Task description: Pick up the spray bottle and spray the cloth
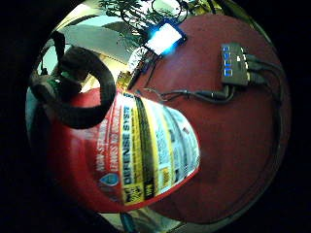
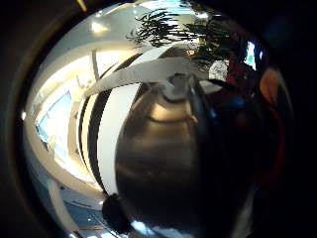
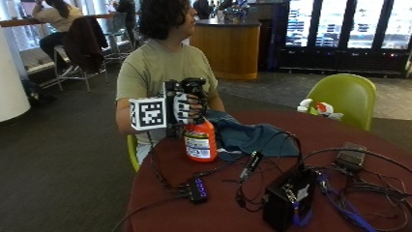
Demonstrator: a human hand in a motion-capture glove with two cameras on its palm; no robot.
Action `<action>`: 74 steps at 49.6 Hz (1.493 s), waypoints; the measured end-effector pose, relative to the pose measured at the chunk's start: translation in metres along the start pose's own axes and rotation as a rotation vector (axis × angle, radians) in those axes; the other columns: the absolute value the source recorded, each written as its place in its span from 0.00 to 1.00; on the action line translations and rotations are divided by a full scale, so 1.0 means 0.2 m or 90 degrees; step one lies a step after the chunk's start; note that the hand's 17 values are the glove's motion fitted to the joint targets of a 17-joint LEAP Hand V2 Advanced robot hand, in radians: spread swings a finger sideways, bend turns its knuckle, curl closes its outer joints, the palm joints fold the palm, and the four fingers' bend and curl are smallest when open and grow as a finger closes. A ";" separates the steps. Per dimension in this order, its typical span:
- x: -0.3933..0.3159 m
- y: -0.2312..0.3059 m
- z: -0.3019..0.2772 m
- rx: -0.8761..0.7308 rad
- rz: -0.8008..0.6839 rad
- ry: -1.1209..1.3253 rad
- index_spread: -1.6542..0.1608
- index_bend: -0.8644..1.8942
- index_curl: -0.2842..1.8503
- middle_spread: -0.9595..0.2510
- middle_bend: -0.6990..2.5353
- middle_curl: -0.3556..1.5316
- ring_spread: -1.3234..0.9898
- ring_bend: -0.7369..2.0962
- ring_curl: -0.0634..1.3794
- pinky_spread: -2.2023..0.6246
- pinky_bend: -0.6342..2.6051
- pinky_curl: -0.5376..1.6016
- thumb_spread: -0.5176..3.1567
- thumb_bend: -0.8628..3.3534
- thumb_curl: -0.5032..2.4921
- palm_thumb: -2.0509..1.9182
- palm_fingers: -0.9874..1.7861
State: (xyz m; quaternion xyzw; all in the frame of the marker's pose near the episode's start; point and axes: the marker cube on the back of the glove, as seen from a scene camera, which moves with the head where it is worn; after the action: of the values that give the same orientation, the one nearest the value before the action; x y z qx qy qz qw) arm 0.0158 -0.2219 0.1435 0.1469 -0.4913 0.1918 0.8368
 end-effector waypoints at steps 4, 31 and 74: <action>-0.06 0.03 -0.06 0.031 -0.011 -0.001 0.79 0.42 0.30 0.71 0.37 0.44 0.53 0.43 0.31 0.78 0.24 0.39 0.36 0.22 0.33 0.77 0.80; -0.71 0.10 -0.11 -0.350 0.088 0.426 0.79 0.43 0.37 0.67 0.40 0.47 0.52 0.46 0.37 0.72 0.31 0.44 0.27 0.20 0.39 0.77 0.83; 0.00 0.34 0.63 -0.743 0.313 1.111 0.78 0.40 0.41 0.67 0.41 0.47 0.51 0.46 0.37 0.72 0.31 0.44 0.27 0.20 0.43 0.77 0.82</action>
State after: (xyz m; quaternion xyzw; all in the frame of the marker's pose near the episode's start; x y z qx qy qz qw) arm -0.1121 -0.2162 0.2077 -0.5648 0.2436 0.1293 0.7778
